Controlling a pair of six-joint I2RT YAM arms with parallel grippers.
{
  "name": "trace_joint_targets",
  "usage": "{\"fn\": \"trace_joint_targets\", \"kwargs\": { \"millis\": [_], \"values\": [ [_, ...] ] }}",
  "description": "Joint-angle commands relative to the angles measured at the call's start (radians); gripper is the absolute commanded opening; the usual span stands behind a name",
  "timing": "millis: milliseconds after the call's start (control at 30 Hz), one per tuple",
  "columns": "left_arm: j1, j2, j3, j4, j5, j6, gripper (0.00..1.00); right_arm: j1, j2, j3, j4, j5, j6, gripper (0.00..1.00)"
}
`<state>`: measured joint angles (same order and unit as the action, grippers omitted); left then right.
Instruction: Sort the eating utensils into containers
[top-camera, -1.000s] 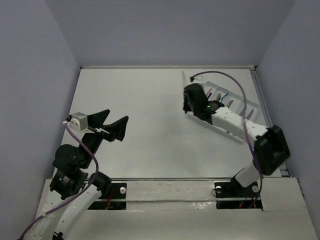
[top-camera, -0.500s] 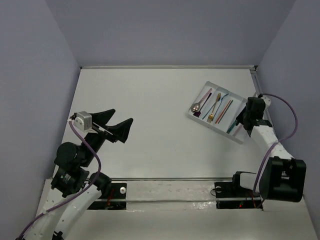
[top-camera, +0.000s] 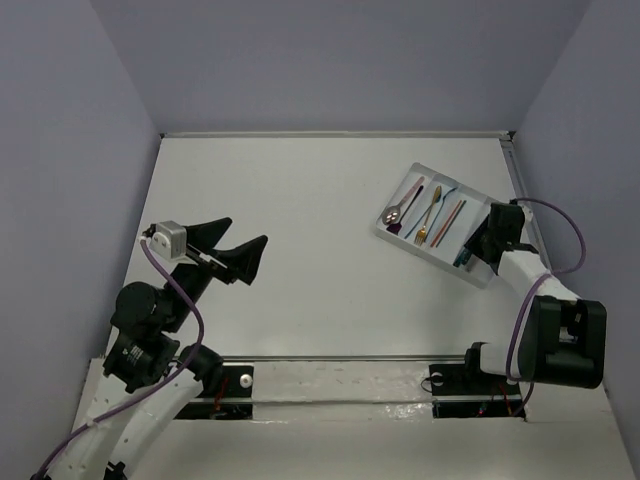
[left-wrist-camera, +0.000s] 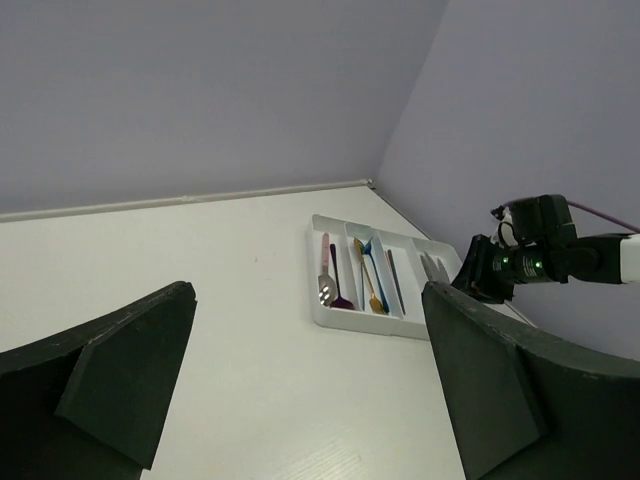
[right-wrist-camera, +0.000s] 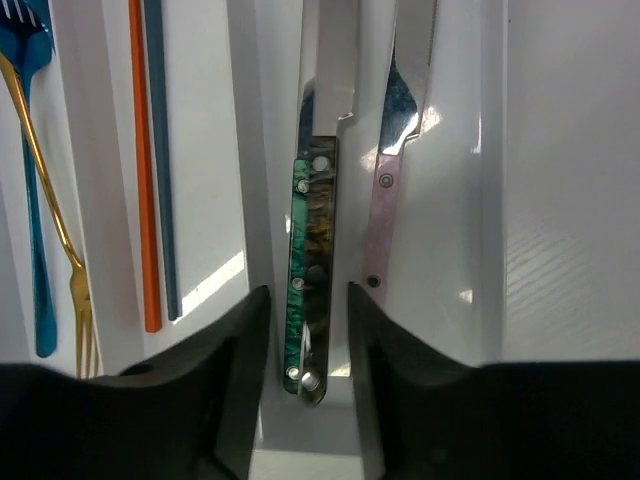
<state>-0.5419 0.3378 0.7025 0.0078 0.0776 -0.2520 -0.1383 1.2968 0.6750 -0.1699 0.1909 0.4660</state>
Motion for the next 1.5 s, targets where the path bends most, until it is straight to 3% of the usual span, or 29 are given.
{"fn": "trace_joint_targets", "kwargs": {
  "millis": [0, 100, 267, 367, 567, 667, 733, 967, 1200, 1467],
  "values": [
    [-0.004, 0.013, 0.012, 0.040, 0.002, 0.008, 0.99, -0.007, -0.040, -0.011, 0.047, 0.024, 0.017, 0.63],
    [-0.004, 0.018, 0.014, 0.037, 0.001, 0.007, 0.99, -0.007, -0.077, -0.008, 0.037, 0.004, 0.014, 0.83],
    [-0.004, 0.026, 0.015, 0.038, -0.001, 0.008, 0.99, -0.007, -0.233, -0.009, 0.047, -0.137, 0.008, 1.00],
    [-0.004, 0.038, 0.015, 0.034, -0.004, 0.008, 0.99, -0.007, -0.365, 0.029, 0.006, -0.217, 0.011, 1.00],
    [-0.004, 0.064, 0.020, 0.029, -0.019, 0.008, 0.99, -0.007, -0.577, 0.142, -0.019, -0.606, 0.013, 1.00],
    [0.005, 0.069, 0.040, 0.014, -0.068, 0.020, 0.99, -0.007, -0.672, 0.219, -0.008, -0.720, 0.022, 1.00],
    [0.005, 0.061, 0.049, 0.006, -0.128, 0.026, 0.99, -0.007, -0.720, 0.264, -0.034, -0.729, 0.020, 1.00],
    [0.005, 0.052, 0.133, 0.000, -0.131, 0.020, 0.99, -0.007, -0.870, 0.397, -0.140, -0.691, -0.027, 1.00],
    [0.005, 0.064, 0.238, -0.006, -0.193, 0.051, 0.99, -0.007, -0.919, 0.361, -0.171, -0.680, -0.055, 1.00],
    [0.005, 0.063, 0.232, -0.006, -0.162, 0.039, 0.99, -0.007, -0.930, 0.319, -0.164, -0.686, -0.061, 1.00]
  ]
}}
